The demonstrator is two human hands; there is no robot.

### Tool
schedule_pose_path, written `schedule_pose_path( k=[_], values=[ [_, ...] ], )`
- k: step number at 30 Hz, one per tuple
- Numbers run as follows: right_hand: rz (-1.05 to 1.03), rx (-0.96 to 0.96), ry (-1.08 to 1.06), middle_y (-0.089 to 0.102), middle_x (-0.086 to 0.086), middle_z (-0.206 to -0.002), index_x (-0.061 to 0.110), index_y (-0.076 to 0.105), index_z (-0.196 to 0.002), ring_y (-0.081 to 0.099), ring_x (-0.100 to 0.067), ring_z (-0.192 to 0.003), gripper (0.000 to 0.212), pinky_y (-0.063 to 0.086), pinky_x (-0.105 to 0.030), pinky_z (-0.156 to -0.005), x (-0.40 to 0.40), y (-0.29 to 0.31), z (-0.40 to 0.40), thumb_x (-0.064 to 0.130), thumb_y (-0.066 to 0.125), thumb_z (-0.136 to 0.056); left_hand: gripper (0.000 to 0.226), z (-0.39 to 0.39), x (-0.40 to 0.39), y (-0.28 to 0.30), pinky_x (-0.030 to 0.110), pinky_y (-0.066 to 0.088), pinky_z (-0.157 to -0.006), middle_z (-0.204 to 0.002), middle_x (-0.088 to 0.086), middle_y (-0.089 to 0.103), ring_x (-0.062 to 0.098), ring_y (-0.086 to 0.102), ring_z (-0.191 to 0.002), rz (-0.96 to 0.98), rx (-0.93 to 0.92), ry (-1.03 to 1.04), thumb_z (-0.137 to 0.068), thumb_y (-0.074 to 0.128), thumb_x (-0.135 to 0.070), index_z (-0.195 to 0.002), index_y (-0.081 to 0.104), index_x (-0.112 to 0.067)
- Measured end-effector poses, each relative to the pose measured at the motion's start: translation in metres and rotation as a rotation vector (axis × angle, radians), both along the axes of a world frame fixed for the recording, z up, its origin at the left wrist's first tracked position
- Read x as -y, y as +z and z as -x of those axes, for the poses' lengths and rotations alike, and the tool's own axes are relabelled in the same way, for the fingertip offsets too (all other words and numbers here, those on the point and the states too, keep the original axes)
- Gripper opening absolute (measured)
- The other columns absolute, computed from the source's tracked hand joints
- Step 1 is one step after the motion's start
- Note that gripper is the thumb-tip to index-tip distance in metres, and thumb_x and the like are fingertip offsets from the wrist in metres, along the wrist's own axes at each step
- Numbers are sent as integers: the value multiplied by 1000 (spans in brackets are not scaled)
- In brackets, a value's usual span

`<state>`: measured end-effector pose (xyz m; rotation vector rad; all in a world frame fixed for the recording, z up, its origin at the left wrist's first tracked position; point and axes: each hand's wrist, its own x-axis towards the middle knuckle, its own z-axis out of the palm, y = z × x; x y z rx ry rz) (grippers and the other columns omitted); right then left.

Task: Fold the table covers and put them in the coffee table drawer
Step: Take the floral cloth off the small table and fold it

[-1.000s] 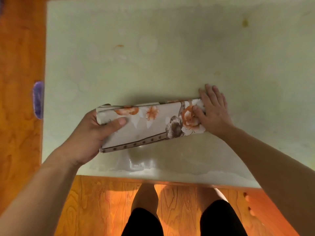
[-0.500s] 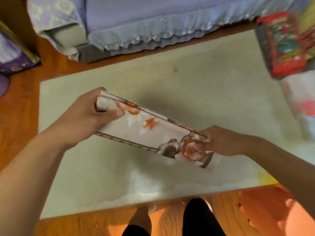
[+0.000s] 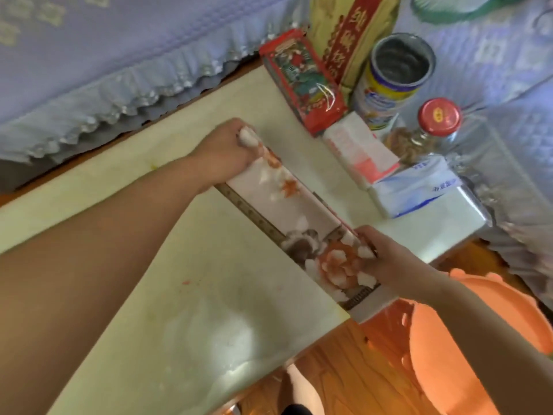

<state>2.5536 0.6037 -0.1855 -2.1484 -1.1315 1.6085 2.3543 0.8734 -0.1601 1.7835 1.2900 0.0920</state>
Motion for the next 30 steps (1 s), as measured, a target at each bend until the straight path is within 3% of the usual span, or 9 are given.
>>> schedule_pose_path(
  k=[2,5,8,13,16,20,23,27,30],
  values=[
    [-102,-8,-118,68,9,-107,33,54,-118,65,-12,-99,34,53,-34,-87,-16,-14,-2,9,60,-94,57,-29,-22,-8,37,46,-97,-135,13,56,31,57,-119,-184,-163,-86,-97,58,-34,-150,40,-21],
    [-81,-4,-163,67,3,-109,27,58,-120,64,-20,-100,39,52,-35,-83,-39,-56,-6,1,54,-92,70,-44,-17,-41,48,30,-115,-156,14,31,40,29,-142,-448,-516,-250,-97,49,-40,-159,18,-25],
    [12,152,-114,64,-3,-112,21,59,-123,60,-28,-107,43,45,-31,-82,-53,-100,-12,-2,51,-88,76,-39,30,-92,49,15,-124,-168,12,6,37,5,-153,-343,-685,-576,-99,46,-49,-161,8,-28],
    [20,488,-96,56,-8,-121,20,52,-130,55,-31,-100,43,45,-36,-79,-43,-117,3,10,53,-88,69,-29,70,-147,46,-1,-127,-168,6,-21,26,-20,-154,-298,-634,-744,-104,20,-58,-161,-8,-32],
    [-352,815,24,55,-15,-125,8,55,-129,49,-36,-110,47,43,-42,-91,-40,-123,35,12,60,-82,70,-25,65,-169,48,-4,-126,-165,6,-30,27,-27,-152,-351,-657,-780,-102,20,-64,-159,-13,-37],
    [-487,738,195,30,-14,-162,9,35,-154,17,-33,-153,57,17,-49,-123,-62,-165,59,35,44,-103,72,-23,62,-188,49,-8,-125,-162,4,-36,26,-31,-150,-344,-619,-776,-101,18,-66,-156,-20,-41],
    [-386,776,373,10,-8,-168,14,18,-160,-4,-27,-156,69,8,-49,-125,-51,-189,50,55,25,-105,73,-20,59,-196,47,-15,-124,-158,3,-42,25,-38,-147,-350,-628,-791,-98,12,-69,-153,-28,-41],
    [-400,803,384,4,-10,-168,17,14,-161,-4,-29,-156,72,13,-52,-124,-9,-187,47,57,33,-104,75,-22,59,-195,47,-18,-122,-158,4,-43,24,-41,-145,-278,-621,-783,-98,16,-69,-152,-29,-42],
    [-402,817,387,6,-10,-168,19,17,-160,-2,-30,-156,71,17,-53,-123,6,-186,43,56,37,-103,78,-21,65,-181,48,4,-126,-167,12,-16,32,-13,-155,-372,-403,-549,-97,48,-55,-161,7,-37]
  ],
)
